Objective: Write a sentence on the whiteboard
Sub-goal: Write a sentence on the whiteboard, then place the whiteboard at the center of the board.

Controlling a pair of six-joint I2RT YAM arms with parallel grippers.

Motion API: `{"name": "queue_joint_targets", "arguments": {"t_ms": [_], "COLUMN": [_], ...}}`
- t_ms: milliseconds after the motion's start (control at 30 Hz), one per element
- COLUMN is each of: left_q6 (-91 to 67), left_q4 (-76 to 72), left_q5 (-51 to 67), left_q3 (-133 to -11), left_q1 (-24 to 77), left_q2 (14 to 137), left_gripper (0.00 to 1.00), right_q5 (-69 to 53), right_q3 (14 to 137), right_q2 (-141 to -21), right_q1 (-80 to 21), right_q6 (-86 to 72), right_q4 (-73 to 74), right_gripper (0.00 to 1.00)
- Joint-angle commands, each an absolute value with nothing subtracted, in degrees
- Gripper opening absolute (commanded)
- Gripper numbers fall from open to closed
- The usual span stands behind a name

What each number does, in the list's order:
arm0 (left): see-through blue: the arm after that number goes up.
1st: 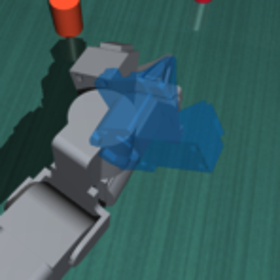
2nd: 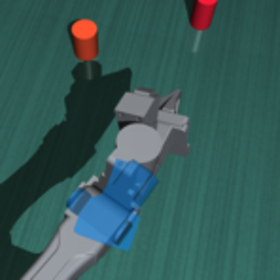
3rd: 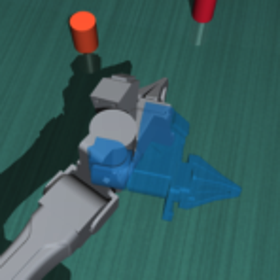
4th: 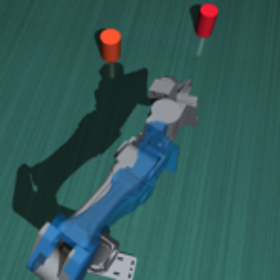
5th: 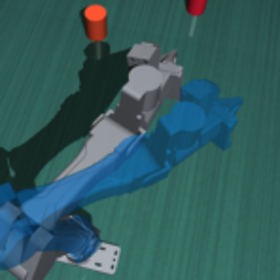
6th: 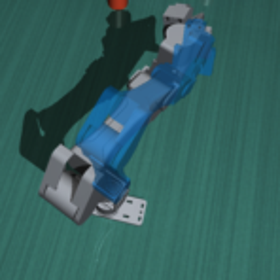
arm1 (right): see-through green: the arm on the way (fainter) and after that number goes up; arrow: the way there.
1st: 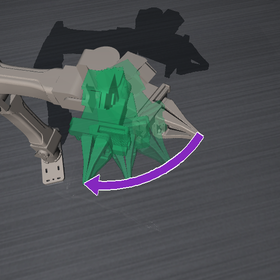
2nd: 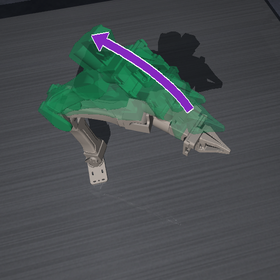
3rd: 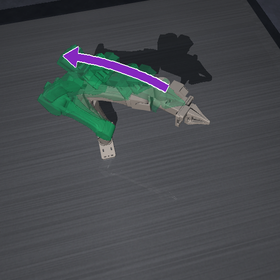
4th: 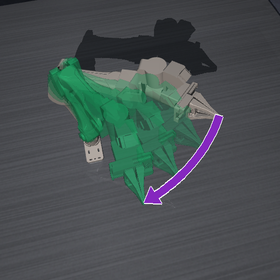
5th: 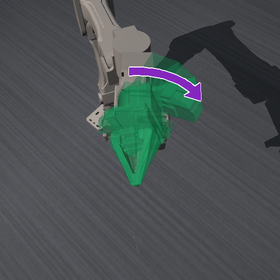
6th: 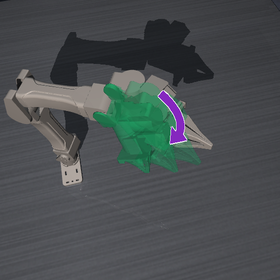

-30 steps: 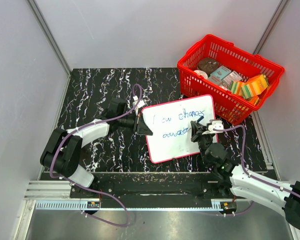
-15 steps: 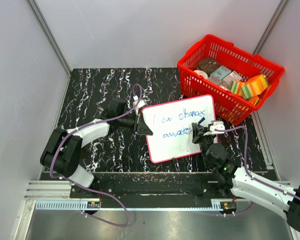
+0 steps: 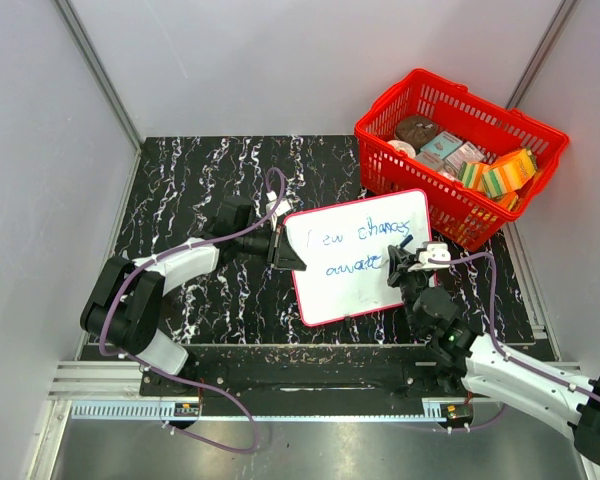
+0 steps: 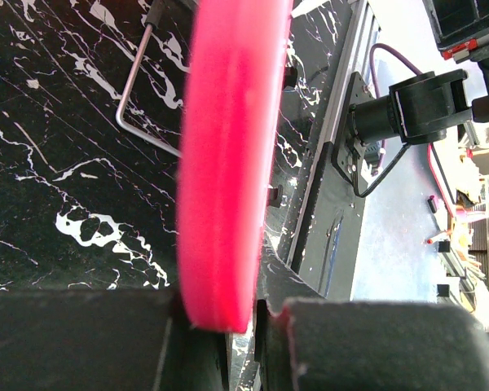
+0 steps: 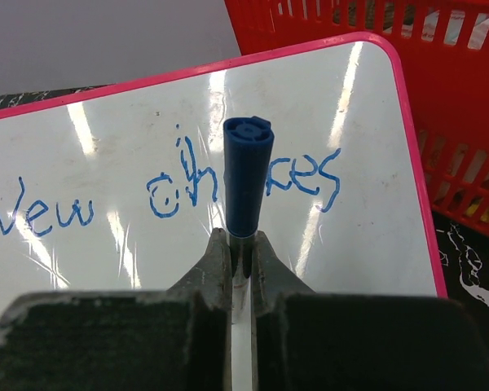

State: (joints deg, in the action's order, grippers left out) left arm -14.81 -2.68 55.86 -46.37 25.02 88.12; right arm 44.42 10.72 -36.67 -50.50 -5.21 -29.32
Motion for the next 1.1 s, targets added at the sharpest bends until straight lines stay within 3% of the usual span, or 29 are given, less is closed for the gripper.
{"name": "queue_joint_targets", "arguments": {"t_ms": [0,367,400,567,1067], "left_q6": [-5.27,-5.80,-6.06,-6.77,-7.03], "left_q4": [-0.18,-0.18,0.00,1.67,0.18], "left_q5": [44.12,42.54,41.67,37.63,33.84], "left_q3": [-46.32,-46.58,-46.58,-46.85,-45.70], "left_q1": [25.93,25.93,25.93,25.93,25.93], "left_q2": [87.80,87.89,87.98,87.72,83.50], "left_gripper": [0.00,0.01,0.04,0.37,0.59], "right_q5": [43.78,35.42,35.42,35.68,37.53], "right_q3": [13.27,19.07,19.51,20.30,19.69], "right_q2": [-33.15,-15.74,-14.95,-13.71,-13.01], "right_q1": [-50.10,-50.18,-50.10,-50.10,-50.10], "right_q6": [-1.94,-4.39,-4.57,-5.18,-5.27], "right_q4": [-30.85,-15.74,-14.69,-11.34,-10.28], "right_gripper": [0.00,0.00,0.00,0.00,0.00]}}
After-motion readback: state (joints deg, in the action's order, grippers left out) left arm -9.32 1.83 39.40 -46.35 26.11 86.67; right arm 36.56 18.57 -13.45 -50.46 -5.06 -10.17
